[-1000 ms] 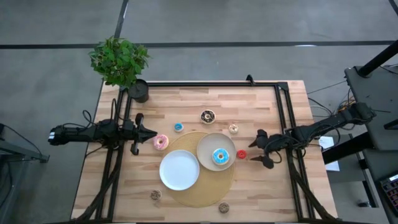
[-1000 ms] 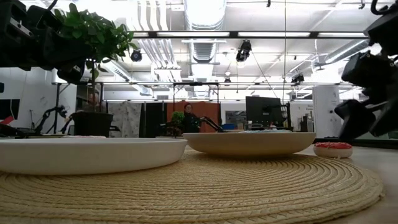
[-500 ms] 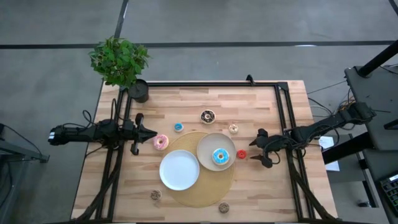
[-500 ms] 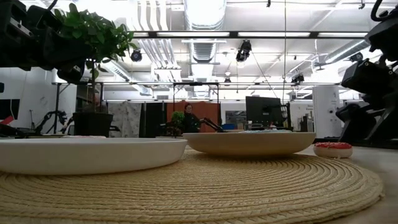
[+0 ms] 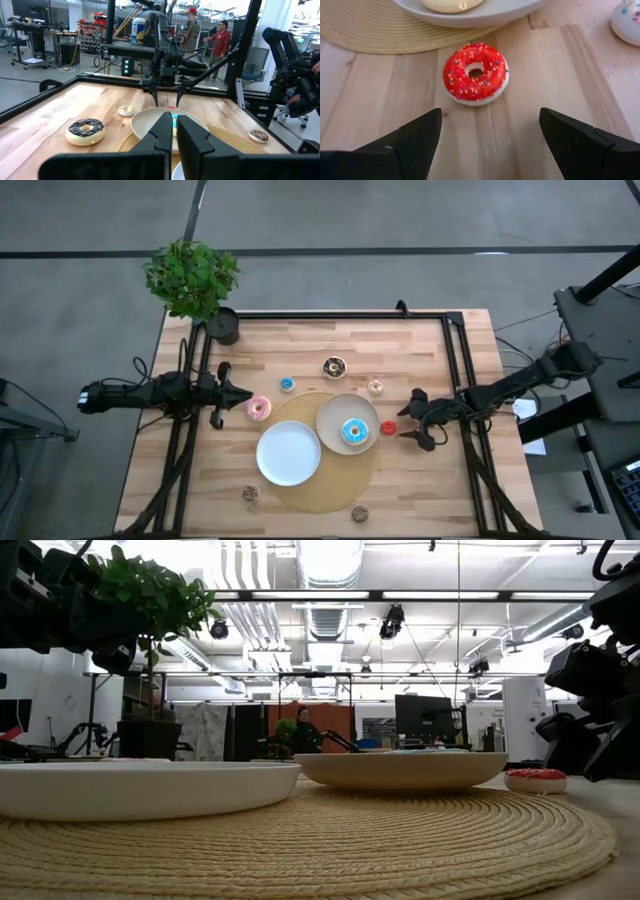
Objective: Pick & Place donuts
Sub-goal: Put the small red donut on the white plate
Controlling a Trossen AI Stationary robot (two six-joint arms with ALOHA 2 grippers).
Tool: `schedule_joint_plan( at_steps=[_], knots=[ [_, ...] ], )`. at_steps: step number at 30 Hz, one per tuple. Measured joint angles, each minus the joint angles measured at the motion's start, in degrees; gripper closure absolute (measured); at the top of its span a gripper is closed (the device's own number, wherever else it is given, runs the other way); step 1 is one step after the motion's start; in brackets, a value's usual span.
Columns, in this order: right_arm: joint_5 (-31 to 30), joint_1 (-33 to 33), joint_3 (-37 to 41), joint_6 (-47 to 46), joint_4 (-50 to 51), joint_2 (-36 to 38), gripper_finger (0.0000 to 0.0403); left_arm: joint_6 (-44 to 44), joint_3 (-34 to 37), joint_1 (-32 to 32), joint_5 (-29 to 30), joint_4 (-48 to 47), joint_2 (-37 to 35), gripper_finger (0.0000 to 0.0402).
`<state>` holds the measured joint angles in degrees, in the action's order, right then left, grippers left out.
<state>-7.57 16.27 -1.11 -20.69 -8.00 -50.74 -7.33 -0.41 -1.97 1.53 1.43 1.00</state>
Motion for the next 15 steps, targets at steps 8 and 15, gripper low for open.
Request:
schedule_joint_plan(
  at_steps=[8, 15],
  knots=[
    [0.10, 0.00, 0.05, 1.60, -3.51, -2.82, 0.0076, 0.02, 0.01, 0.01, 0.01, 0.00, 0.01, 0.0402],
    [0.57, 0.39, -0.67, 4.09, -4.78, -3.44, 0.0076, 0.01, -0.01, -0.01, -0.01, 0.00, 0.00, 0.0402]
  ],
)
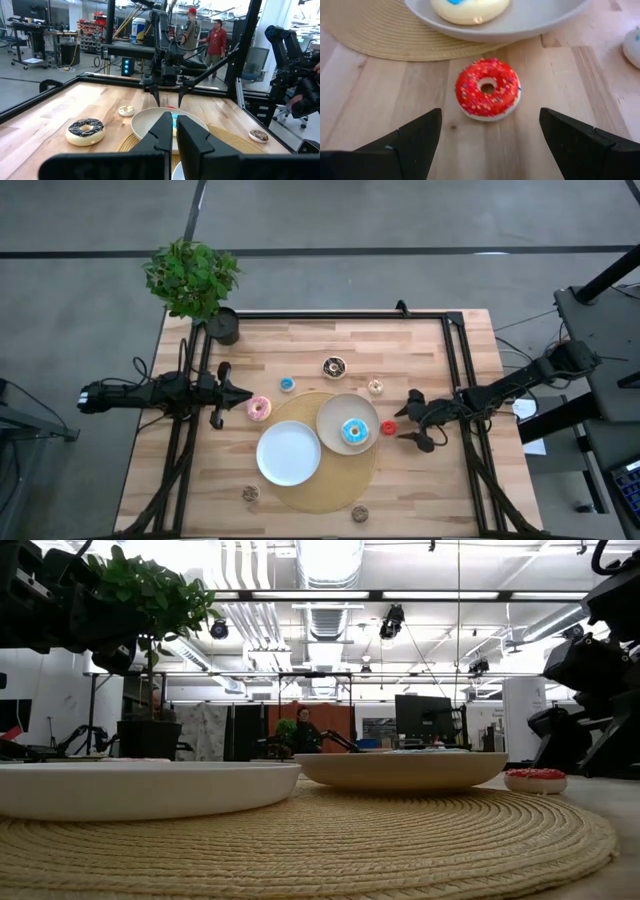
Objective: Pick & Place donuts
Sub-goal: Put the small red donut on the white plate
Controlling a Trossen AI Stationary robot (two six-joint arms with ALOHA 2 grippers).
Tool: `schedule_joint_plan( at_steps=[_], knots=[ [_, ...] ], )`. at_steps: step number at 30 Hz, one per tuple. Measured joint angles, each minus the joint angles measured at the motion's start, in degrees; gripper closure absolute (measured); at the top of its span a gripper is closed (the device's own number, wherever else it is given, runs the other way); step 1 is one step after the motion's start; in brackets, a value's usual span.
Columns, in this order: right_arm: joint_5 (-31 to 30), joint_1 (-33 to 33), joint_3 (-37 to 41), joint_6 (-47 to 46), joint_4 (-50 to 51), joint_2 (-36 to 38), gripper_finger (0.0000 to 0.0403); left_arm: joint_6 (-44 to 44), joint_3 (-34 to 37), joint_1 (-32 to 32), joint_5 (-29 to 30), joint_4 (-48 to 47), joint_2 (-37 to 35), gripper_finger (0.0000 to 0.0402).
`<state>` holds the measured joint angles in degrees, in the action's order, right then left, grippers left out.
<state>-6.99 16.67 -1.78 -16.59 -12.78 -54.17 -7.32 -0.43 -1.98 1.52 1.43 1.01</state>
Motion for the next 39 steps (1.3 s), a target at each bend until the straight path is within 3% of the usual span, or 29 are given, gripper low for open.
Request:
schedule_joint_plan(
  at_steps=[39],
  knots=[
    [1.14, -0.24, -8.89, 3.75, 4.84, -9.81, 0.0076, -0.01, 0.02, 0.00, 0.02, 0.00, -0.01, 0.0402]
  ],
)
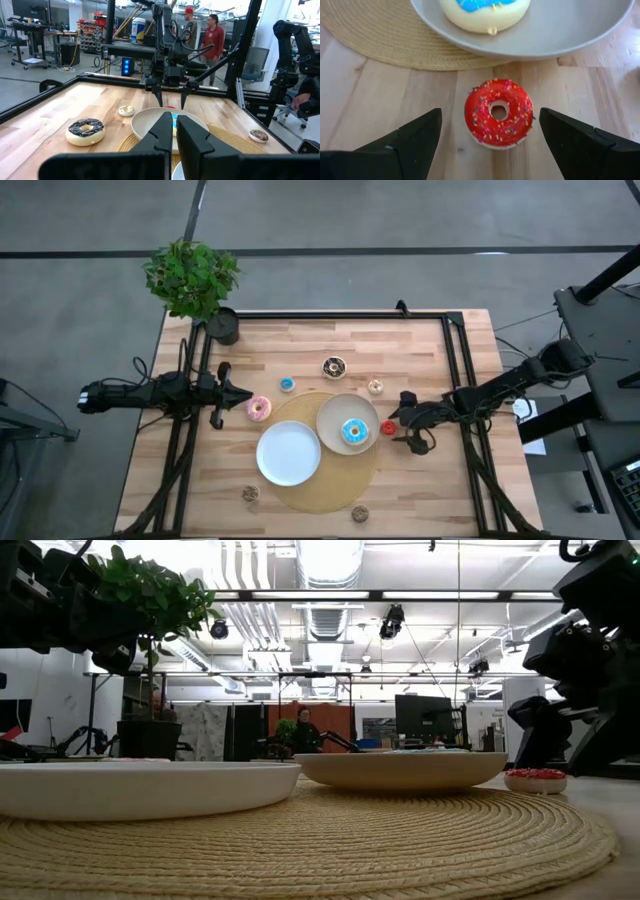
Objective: Pick & Place donuts
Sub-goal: Put the small red donut on the white plate
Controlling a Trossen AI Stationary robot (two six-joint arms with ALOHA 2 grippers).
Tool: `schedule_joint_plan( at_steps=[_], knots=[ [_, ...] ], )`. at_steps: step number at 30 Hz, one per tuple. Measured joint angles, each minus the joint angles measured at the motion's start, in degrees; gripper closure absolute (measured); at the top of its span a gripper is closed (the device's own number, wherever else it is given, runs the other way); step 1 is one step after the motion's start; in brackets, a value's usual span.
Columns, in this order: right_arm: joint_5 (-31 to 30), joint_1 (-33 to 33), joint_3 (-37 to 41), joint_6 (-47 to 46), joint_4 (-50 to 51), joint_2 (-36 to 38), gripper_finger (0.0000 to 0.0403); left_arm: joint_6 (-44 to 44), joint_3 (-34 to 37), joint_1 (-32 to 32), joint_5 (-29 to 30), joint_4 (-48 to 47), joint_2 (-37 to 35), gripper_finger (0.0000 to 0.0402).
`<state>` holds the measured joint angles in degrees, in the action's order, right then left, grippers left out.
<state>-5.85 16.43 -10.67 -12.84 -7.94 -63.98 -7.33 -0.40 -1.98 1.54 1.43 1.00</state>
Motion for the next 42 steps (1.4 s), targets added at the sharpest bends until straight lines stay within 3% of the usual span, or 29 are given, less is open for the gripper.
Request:
schedule_joint_plan(
  at_steps=[12, 22, 42],
  knots=[
    [0.02, 0.02, -3.58, 1.29, 6.77, 0.47, 0.0076, 0.00, -0.02, 0.01, -0.02, 0.00, 0.00, 0.0402],
    [0.36, -0.89, -10.91, 3.94, 20.26, 1.82, 0.0076, 0.02, 0.00, 0.01, -0.02, 0.00, 0.00, 0.0402],
    [3.70, -2.40, -21.96, 7.41, 33.09, -5.33, 0.0076, 0.02, -0.01, 0.01, -0.02, 0.00, 0.02, 0.0402]
  ],
)
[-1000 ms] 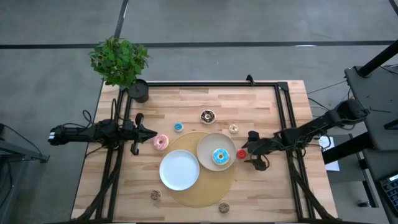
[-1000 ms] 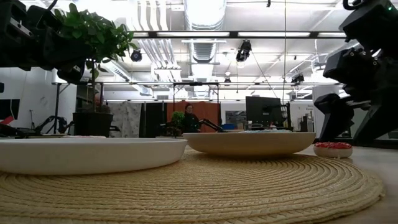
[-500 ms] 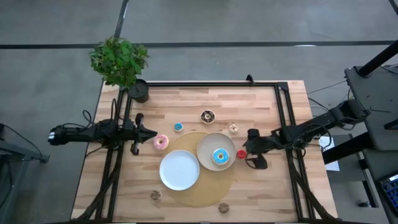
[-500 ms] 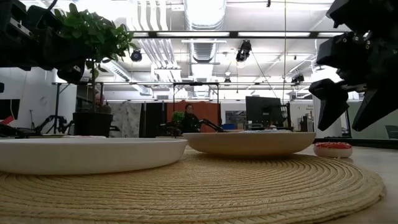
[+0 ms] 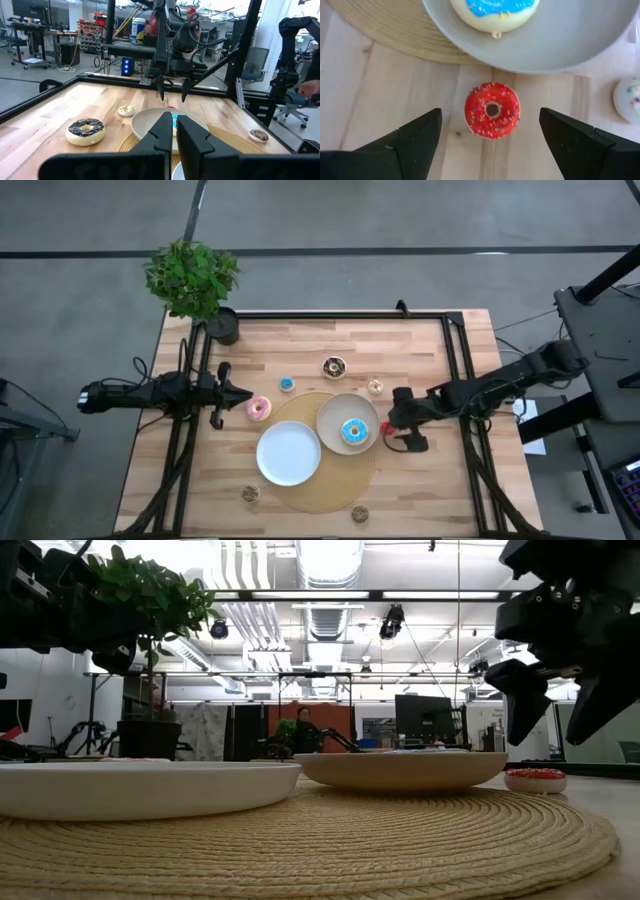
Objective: Pick & Place donuts
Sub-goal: Put the small red donut on the white plate
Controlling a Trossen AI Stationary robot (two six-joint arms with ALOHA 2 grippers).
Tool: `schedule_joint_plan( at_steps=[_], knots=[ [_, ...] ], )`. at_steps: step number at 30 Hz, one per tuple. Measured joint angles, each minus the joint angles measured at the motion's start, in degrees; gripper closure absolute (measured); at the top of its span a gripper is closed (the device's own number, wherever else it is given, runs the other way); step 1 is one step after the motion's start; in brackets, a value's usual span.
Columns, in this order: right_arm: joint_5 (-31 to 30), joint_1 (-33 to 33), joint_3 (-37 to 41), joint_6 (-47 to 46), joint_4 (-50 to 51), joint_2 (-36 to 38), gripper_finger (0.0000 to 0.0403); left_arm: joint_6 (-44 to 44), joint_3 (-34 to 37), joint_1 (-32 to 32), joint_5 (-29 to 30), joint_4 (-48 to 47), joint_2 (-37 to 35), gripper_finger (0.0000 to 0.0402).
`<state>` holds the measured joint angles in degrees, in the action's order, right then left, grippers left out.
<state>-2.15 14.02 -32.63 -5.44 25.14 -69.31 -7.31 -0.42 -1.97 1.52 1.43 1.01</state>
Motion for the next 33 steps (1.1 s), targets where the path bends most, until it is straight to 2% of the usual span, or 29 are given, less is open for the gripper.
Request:
schedule_joint_plan(
  at_steps=[8, 33],
  knots=[
    [2.64, -0.26, -2.46, 2.78, -0.10, -4.80, 0.0076, -0.02, -0.01, 0.00, 0.00, 0.00, 0.00, 0.0402],
    [4.29, -3.35, -2.66, 4.62, -0.35, -8.57, 0.0076, -0.01, 0.01, 0.01, 0.01, 0.00, 0.00, 0.0402]
  ],
)
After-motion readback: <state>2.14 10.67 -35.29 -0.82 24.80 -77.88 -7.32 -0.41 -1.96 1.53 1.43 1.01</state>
